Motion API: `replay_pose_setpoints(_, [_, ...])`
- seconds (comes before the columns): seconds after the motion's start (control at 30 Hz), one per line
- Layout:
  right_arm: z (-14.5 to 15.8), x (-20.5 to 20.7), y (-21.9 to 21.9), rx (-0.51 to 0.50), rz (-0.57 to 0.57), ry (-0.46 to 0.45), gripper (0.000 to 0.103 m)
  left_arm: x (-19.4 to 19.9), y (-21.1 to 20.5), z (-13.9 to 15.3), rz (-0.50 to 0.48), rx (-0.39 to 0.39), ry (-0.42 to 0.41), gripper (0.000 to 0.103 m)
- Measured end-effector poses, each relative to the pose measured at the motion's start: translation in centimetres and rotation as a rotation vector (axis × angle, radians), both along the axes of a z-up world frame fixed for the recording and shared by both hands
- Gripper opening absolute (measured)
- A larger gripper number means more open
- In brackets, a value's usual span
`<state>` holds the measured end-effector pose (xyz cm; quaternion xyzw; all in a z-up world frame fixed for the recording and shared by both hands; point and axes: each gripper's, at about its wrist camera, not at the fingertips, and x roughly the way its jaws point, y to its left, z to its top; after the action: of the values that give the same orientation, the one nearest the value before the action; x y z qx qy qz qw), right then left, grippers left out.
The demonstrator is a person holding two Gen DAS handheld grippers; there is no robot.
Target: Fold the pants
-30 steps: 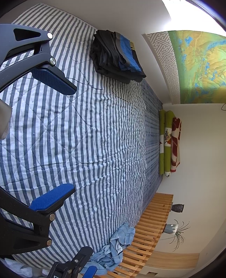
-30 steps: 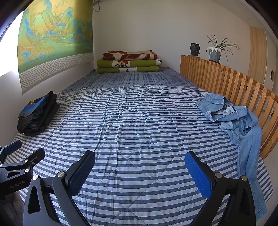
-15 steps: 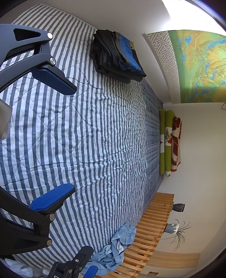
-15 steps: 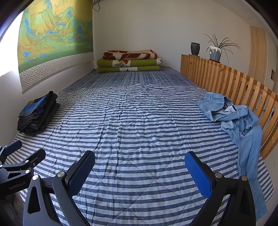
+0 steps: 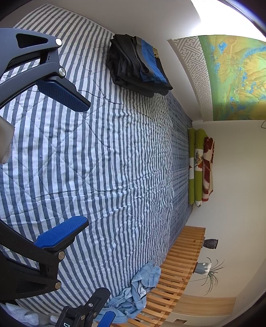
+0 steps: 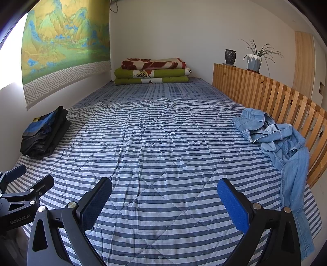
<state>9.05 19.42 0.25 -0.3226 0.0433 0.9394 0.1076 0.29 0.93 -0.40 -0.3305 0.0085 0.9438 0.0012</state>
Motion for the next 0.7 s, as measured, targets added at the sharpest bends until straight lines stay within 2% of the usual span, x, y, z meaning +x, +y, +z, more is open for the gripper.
replay_pose_setpoints(0.7, [-0.05,0.04,0.06,-0.003,0.0,-0.004,0.102,0.03,0.4,-0.03,0.0,-0.004,-0.005,0.103])
